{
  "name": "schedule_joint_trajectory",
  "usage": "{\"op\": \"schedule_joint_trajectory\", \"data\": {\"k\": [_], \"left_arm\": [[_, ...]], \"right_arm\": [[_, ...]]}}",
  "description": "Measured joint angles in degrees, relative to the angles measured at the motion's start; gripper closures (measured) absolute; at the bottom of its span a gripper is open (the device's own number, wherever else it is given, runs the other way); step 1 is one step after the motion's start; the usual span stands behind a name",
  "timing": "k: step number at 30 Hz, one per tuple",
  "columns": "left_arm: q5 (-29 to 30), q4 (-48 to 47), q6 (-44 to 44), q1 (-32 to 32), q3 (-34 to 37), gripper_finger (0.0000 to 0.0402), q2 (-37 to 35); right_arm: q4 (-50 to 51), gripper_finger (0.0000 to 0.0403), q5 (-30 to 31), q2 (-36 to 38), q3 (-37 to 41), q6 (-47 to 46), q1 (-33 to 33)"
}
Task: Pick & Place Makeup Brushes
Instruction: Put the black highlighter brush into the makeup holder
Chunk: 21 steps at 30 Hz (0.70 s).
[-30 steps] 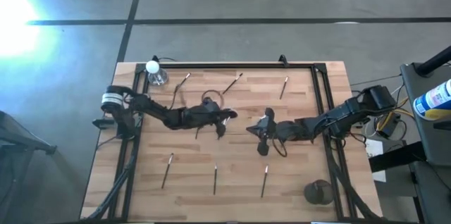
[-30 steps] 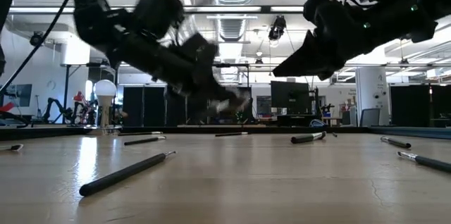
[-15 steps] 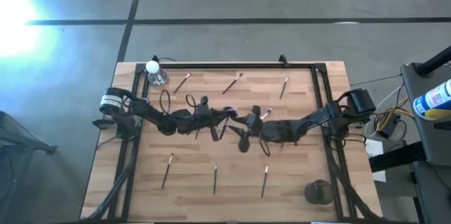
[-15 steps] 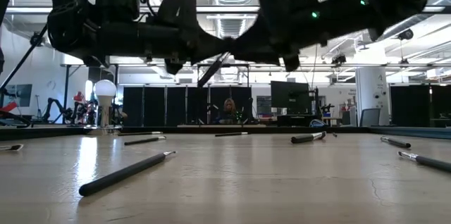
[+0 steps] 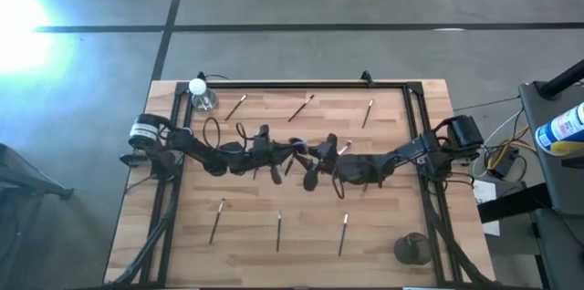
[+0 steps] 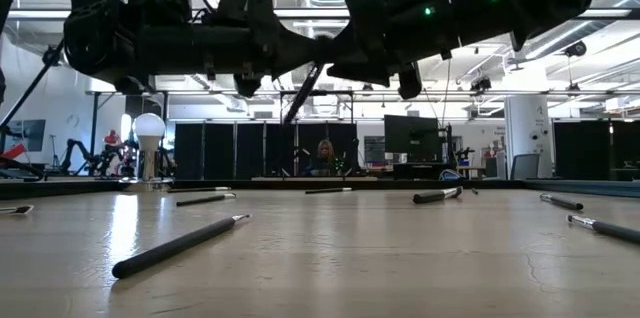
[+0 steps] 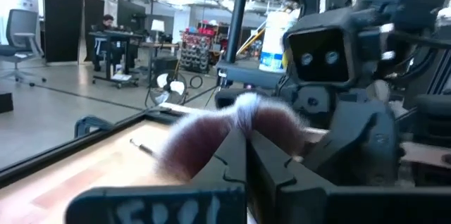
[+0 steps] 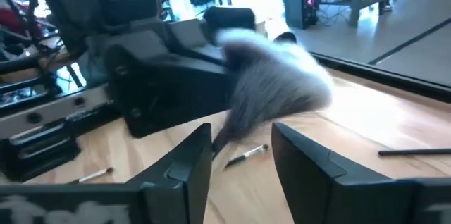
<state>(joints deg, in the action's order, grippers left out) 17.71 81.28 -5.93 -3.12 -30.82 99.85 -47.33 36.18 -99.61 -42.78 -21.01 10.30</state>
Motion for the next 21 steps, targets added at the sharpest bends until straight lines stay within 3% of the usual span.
{"op": "schedule_joint_trajectory", "data": {"k": [9, 21], "left_arm": [[-1.04, 1.43, 0.03, -0.07, -1.22, 0.0401, 0.00], [-2.77, 1.66, -0.40, -0.10, -2.59, 0.0402, -0.01]], "right_arm": [[-1.78, 0.0283, -0.18, 0.00, -0.11, 3.23, -0.65], [-4.25, 0.0345, -2.62, 0.00, -0.09, 11.16, -1.00]]}}
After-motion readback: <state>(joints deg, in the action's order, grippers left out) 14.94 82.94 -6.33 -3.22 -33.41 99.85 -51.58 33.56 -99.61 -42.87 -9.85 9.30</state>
